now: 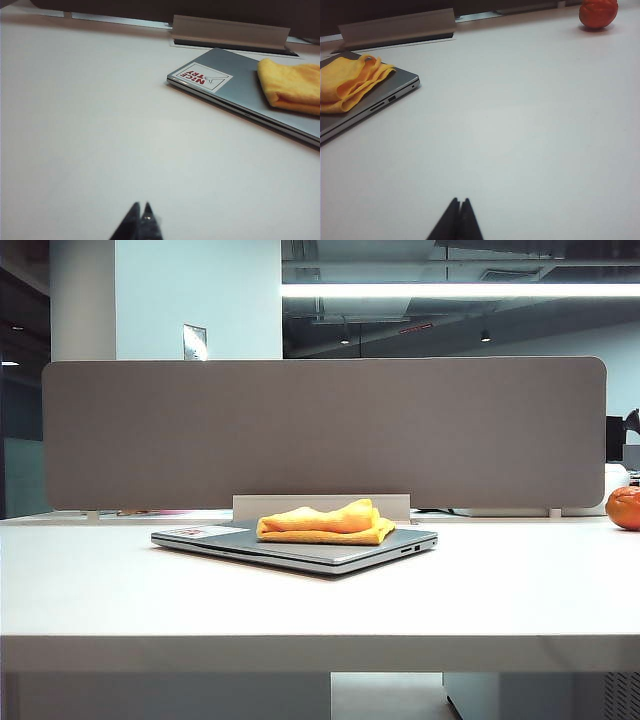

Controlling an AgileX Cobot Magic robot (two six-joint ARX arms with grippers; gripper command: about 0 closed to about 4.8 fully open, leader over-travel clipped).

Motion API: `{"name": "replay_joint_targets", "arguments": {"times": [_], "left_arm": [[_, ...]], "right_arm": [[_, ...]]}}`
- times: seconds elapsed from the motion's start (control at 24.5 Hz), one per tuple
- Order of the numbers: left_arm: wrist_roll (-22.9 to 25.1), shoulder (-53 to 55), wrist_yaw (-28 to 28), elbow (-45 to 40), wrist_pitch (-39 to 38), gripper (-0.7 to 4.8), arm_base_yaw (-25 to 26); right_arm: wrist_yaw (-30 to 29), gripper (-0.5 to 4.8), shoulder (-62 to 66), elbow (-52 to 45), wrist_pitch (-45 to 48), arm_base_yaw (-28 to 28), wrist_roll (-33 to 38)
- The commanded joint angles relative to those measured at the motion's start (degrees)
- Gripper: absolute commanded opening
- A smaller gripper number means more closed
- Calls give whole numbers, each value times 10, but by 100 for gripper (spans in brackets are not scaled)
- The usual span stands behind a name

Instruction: Pick up the yellow rag and put it over the laptop.

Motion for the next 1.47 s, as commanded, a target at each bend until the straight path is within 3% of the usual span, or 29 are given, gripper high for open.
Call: {"name": "replay_joint_targets", "arguments": {"times": [0.04, 0.16, 0.53, 1.47], "left_arm": [[-2, 0, -2, 1, -7, -6, 0], [32, 0, -17, 1, -1, -6, 0], [28, 0, -66, 1, 88, -6, -1], [28, 0, -66, 1, 83, -6, -1]], "right_arm": [[-2, 0, -1, -3, 7, 0, 0], [-2, 0, -1, -3, 7, 0, 0], [-2, 0, -1, -3, 7, 0, 0], [-2, 0, -1, -3, 7, 0, 0]]}}
